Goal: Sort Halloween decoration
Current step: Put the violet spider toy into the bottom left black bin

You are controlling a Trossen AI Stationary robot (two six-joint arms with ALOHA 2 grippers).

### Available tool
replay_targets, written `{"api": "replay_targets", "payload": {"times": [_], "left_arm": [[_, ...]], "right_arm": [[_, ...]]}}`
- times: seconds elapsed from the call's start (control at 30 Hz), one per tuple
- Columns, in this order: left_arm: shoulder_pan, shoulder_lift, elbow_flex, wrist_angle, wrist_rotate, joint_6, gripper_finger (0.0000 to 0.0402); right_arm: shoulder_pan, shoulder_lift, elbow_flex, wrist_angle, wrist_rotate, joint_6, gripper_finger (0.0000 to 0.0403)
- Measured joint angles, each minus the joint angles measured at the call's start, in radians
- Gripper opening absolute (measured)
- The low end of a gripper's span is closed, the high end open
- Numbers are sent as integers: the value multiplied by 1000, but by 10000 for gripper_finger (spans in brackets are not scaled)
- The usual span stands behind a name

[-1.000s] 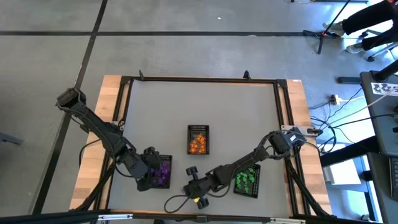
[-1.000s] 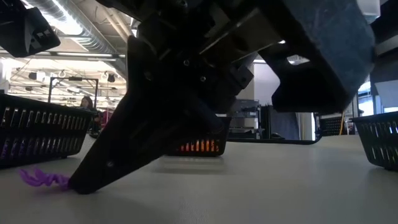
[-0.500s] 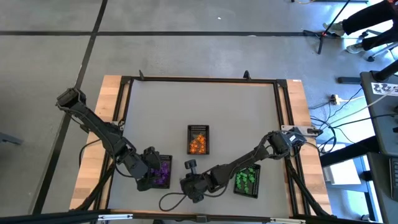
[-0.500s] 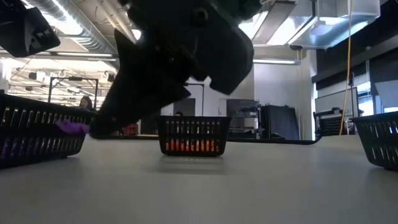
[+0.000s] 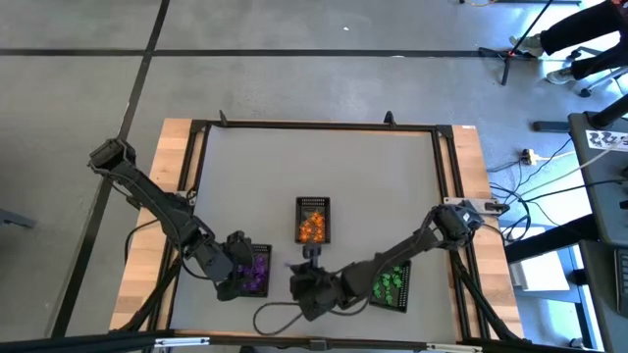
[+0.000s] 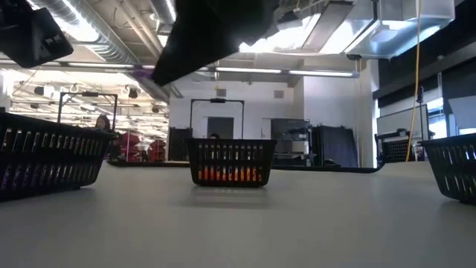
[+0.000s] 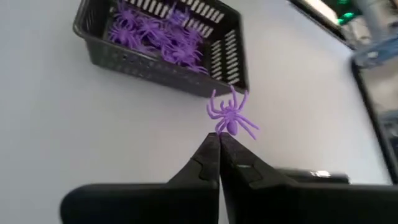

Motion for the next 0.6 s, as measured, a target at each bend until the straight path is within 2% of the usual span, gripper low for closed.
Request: {"api": "replay_targets", "payload": {"times": [0.1, 0.27, 0.33, 0.6], "left_arm": [[0, 0, 0, 25, -69, -58, 174], [3, 0, 0, 145, -316, -204, 174], [17, 0, 0, 183, -379, -255, 174], [99, 28, 0, 229, -373, -323, 174]], "right_arm": [[21, 0, 0, -49, 76, 37, 0], [37, 0, 0, -84, 137, 90, 0], [37, 0, 0, -84, 156, 90, 0], [20, 0, 0, -78, 190, 85, 0]]}}
